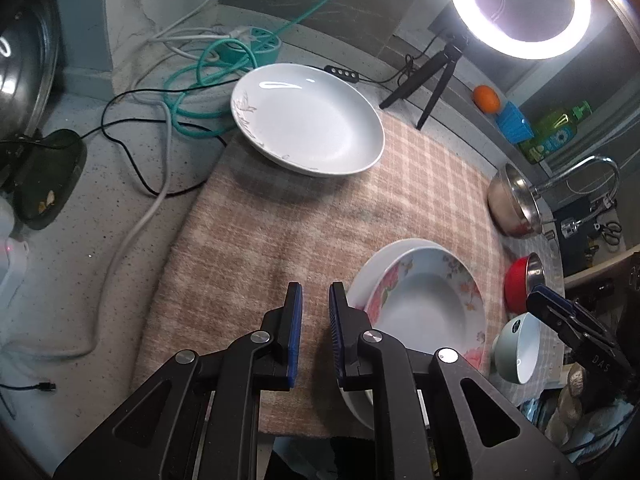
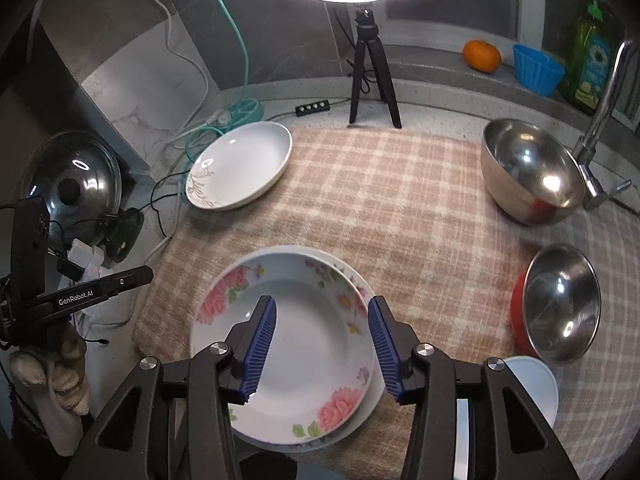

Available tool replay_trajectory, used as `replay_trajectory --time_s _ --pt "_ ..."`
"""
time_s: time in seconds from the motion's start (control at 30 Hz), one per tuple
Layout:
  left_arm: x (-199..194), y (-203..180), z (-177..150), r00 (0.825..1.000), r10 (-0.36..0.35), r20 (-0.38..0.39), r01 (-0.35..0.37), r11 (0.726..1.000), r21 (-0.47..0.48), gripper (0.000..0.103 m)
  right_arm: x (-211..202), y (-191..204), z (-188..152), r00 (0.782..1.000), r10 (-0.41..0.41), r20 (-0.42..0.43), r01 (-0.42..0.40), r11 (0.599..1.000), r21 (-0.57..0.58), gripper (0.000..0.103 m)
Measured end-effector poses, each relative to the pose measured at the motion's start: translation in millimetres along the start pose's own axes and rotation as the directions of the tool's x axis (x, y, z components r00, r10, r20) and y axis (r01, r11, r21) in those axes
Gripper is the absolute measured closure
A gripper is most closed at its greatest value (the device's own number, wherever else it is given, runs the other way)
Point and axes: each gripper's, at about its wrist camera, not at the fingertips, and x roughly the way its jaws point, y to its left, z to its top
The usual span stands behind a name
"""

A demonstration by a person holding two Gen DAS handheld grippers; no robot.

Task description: Organize plates and bowls

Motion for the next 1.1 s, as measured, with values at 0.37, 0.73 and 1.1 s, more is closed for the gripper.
replay_trajectory --time_s 0.37,0.73,1.1 --pt "-23 30 39 0.995 0.030 0.092 -0.024 0.998 -0.064 0.091 1 13 63 0.993 0.090 0.077 -0.090 0.996 -0.005 0.058" --pt "2 50 89 0.994 0.048 0.096 -0.038 0.994 -0.103 0.091 50 44 110 0.999 0.039 0.035 -0.034 0.989 -0.141 0.033" --pt "49 71 132 0.999 0.029 0.043 -0.022 0.989 -0.146 0.091 127 42 147 0.991 0.103 -0.085 -0.108 0.993 -0.054 0.051"
